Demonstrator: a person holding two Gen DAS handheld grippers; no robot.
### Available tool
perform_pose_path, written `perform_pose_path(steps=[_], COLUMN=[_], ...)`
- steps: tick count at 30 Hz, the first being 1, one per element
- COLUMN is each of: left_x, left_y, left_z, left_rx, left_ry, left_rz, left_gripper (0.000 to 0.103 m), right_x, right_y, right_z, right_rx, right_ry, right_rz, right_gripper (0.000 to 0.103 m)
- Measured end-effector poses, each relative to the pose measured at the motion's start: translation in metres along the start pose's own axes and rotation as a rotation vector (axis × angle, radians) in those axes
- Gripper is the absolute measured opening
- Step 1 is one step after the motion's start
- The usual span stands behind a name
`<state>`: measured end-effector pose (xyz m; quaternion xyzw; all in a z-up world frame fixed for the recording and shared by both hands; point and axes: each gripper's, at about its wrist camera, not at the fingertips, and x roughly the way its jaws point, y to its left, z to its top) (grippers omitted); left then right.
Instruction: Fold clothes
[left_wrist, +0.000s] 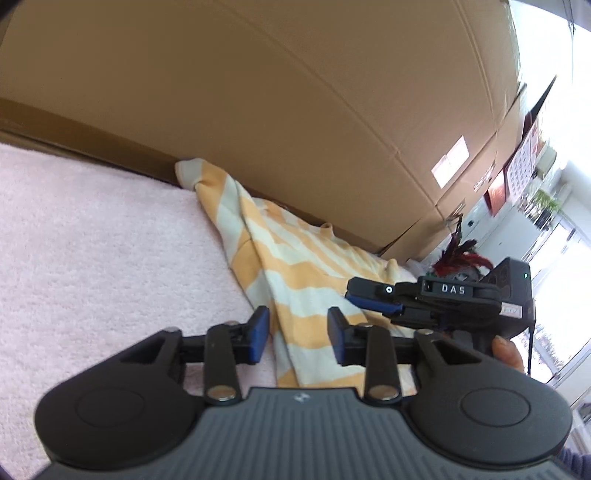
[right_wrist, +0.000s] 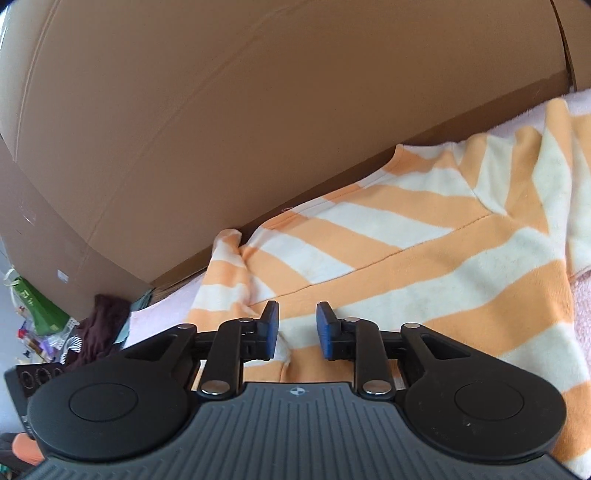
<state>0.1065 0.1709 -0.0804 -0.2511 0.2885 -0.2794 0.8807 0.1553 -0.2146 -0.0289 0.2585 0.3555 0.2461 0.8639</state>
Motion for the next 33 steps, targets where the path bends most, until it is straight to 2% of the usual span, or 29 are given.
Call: perform_pose_path(steps=[2,6,7,8,9,10,15,19,21,23,27,29,33], left_x=[0.000,0.004,0.003,0.003,0.003,0.003,0.001,-0.001,-0.006,-0.012,-0.046,-0.063,-0.068], left_y=[0.002,-0.006,-0.006,-0.006,-0.007,-0.007,-0.006,-0.009,-0.014,-0.018,-0.042,-0.052,-0.070], left_z=[0.001,0.000,0.000,-0.001,-0.001,-0.001,-0.001,-0.003,-0.006,-0.009,-0.041,-0.062,-0.087], left_rx=[-0.017,0.025,0.034,0.040,0.044,0.046,0.046,0.046,0.059,0.071,0.107,0.094,0.065], left_ry=[0.003,0.027,0.031,0.034,0.036,0.036,0.030,0.035,0.027,0.019,-0.013,-0.022,0.012], left_rz=[0.001,-0.006,-0.009,-0.007,-0.003,0.002,0.026,0.065,0.096,0.128,0.171,0.149,0.093], left_gripper=[0.034,0.034,0.029,0.029,0.022,0.011,0.009,0.011,0.021,0.022,0.022,0.022,0.022], right_x=[-0.004,-0.020,-0.024,-0.027,-0.028,-0.028,-0.029,-0.030,-0.031,-0.031,-0.032,-0.033,-0.034], right_y=[0.005,0.021,0.024,0.028,0.030,0.028,0.013,0.008,0.006,0.003,0.001,0.002,0.004], right_z=[-0.003,-0.031,-0.039,-0.047,-0.053,-0.055,-0.049,-0.049,-0.048,-0.048,-0.047,-0.048,-0.048], right_rx=[-0.027,-0.107,-0.126,-0.165,-0.192,-0.190,-0.083,-0.045,-0.025,-0.006,0.009,0.003,-0.009], right_ry=[0.017,0.042,0.048,0.023,-0.006,-0.021,-0.052,-0.041,-0.036,-0.031,-0.027,-0.029,-0.033], right_rz=[-0.007,0.011,0.020,0.007,-0.023,-0.032,-0.010,0.037,0.060,0.084,0.108,0.107,0.106], right_gripper=[0.025,0.024,0.024,0.016,0.005,0.005,0.002,0.006,0.016,0.019,0.025,0.025,0.027])
